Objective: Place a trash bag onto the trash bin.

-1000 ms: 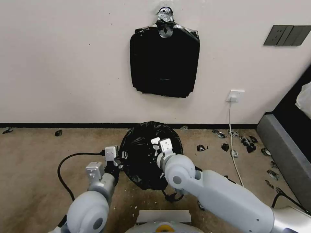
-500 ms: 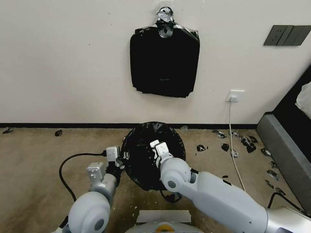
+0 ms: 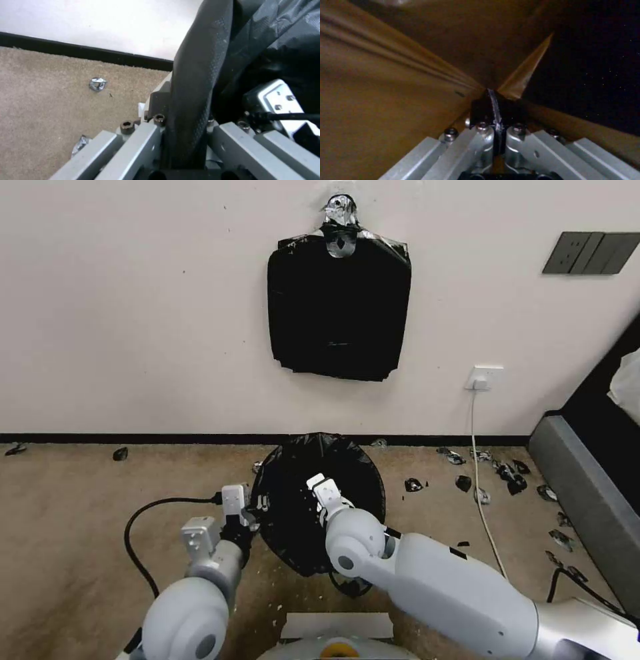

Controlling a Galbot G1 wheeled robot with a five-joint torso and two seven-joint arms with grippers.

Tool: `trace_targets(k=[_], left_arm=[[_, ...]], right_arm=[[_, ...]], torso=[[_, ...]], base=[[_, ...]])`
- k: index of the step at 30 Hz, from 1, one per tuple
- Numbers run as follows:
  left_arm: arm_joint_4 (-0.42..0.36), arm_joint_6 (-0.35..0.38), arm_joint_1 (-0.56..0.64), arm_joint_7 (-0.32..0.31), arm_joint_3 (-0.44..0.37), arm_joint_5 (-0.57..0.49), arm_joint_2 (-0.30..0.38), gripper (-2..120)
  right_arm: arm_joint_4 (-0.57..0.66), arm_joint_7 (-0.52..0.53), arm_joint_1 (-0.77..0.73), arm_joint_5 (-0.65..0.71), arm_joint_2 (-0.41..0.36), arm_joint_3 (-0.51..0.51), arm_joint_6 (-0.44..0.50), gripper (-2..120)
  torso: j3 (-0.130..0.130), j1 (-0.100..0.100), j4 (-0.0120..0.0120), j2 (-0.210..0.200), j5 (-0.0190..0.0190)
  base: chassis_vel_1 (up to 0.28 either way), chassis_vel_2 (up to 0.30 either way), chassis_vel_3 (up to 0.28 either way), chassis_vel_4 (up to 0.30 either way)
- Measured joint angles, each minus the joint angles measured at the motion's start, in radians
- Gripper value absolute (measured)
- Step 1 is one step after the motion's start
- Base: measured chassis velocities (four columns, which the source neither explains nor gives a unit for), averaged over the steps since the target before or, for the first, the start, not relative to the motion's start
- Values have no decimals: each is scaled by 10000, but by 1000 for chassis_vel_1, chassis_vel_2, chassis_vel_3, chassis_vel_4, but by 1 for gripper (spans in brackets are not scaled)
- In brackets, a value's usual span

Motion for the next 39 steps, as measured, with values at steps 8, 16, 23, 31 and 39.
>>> trace_targets(k=[8, 16, 23, 31, 39], left_arm=[[-90, 1, 125, 55, -49, 5, 19, 3], [-251, 2, 352, 244, -211, 24, 129, 3], [-271, 2, 401, 268, -223, 24, 138, 3], [-317, 3, 459, 291, -222, 22, 111, 3], [-325, 6, 561, 295, -204, 21, 15, 3]], right_arm=[[-318, -62, 53, -67, 120, -25, 0, 0], [-467, -83, 68, -61, 159, -24, 1, 0], [-573, -111, 138, -54, 121, -98, 4, 0], [-635, -149, 55, -52, 105, -85, 9, 0], [-748, -229, 114, -35, 13, -248, 14, 0]], torso=[[0, 0, 0, 0, 0], [0, 0, 0, 0, 0], [0, 0, 0, 0, 0], [0, 0, 0, 0, 0], [0, 0, 0, 0, 0]], base=[[0, 0, 0, 0], [0, 0, 0, 0], [0, 0, 0, 0], [0, 0, 0, 0], [0, 0, 0, 0]])
